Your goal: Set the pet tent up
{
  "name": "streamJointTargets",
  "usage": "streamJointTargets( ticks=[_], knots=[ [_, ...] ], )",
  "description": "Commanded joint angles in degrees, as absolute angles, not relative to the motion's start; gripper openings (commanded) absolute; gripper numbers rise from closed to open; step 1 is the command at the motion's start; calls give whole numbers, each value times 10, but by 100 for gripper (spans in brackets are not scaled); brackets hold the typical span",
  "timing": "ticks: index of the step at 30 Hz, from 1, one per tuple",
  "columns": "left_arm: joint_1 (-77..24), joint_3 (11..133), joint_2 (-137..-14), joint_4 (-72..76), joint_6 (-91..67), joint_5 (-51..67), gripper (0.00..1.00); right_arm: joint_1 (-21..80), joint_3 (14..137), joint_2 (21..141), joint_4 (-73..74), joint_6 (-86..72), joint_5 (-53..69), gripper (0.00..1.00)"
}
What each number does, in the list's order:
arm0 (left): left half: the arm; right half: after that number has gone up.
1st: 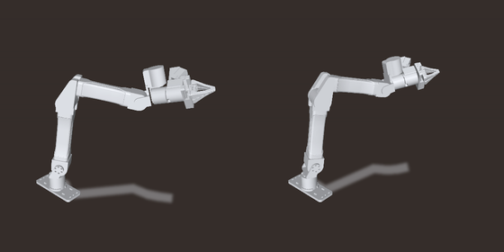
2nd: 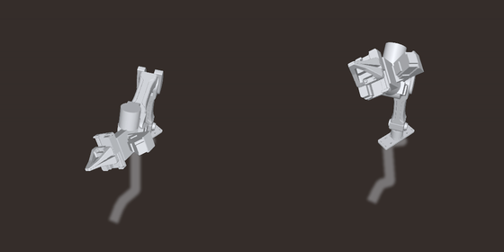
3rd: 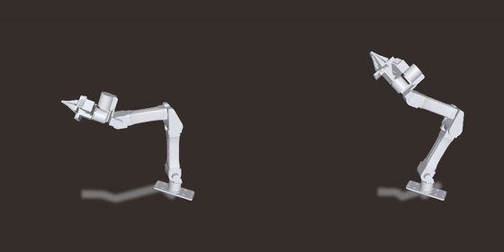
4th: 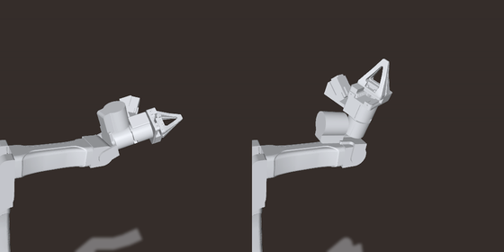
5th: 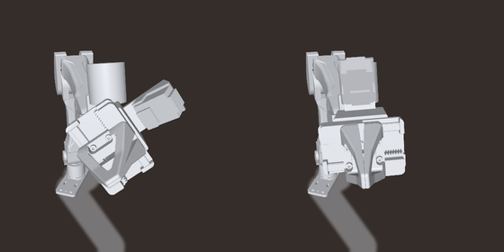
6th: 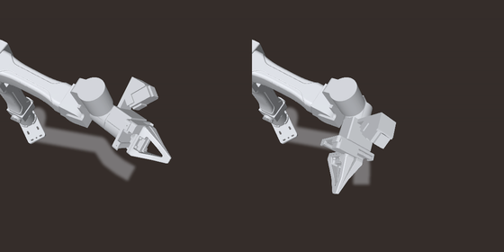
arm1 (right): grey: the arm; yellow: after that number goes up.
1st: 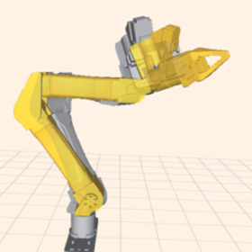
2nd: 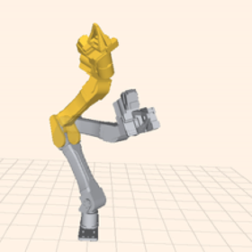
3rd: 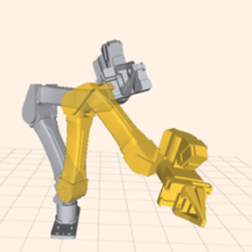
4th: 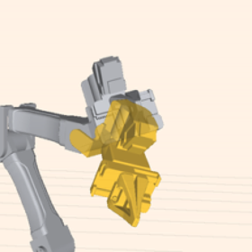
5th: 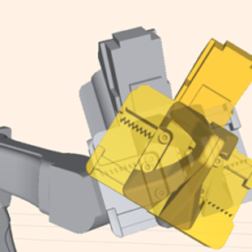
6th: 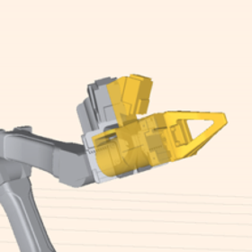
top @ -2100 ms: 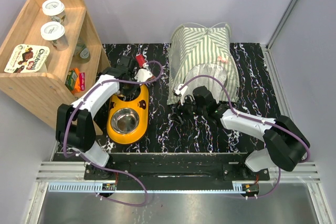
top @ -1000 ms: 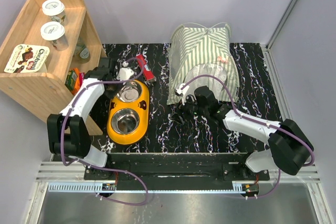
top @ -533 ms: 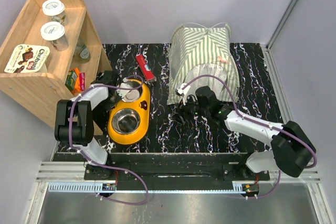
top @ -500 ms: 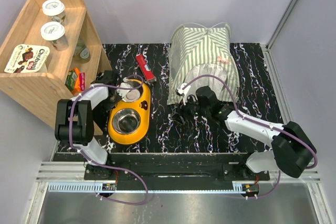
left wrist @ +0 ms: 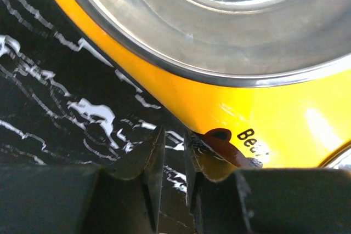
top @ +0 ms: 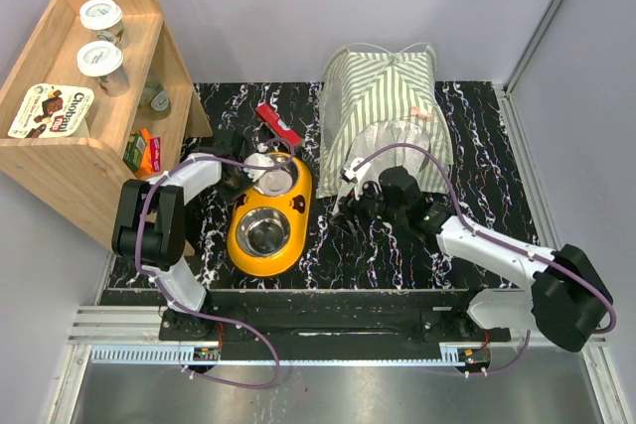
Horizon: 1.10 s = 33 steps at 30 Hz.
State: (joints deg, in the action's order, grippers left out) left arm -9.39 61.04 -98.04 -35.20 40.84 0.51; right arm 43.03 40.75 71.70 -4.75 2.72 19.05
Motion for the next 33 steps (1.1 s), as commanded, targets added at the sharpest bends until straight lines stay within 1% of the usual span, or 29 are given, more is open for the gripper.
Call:
streamJointTargets(
  ticks=[1,6,12,14,16,17,18,19,20,21,24,28,33],
  knots=[
    [-126,631,-978,-367,388,64,25,434,413,689,-25,32,133,64],
    [-134,645,-979,-391,362,70,25,432,428,680,25,17,84,65],
    [-124,594,-929,-403,360,69,25,423,445,634,63,4,70,66],
    [-117,579,-911,-399,360,61,27,414,453,612,83,5,62,67],
    [-105,577,-890,-390,358,44,34,388,462,589,107,4,48,69],
    [-99,578,-879,-388,355,39,39,363,467,581,119,4,42,70],
    [-97,579,-868,-385,354,34,49,338,469,575,131,-14,39,71],
    [-97,577,-850,-381,353,32,63,302,469,569,139,-21,34,72],
    [-96,571,-831,-375,356,37,94,271,468,563,143,-32,27,73],
    [-97,563,-804,-368,359,48,99,239,466,559,143,-48,11,74],
    [-97,526,-739,-333,365,72,99,170,461,551,144,-89,-60,77],
    [-96,470,-680,-276,355,88,99,72,429,530,108,-120,-113,83],
    [-91,378,-621,-144,286,124,99,-27,326,484,-31,-152,-179,88]
  ],
)
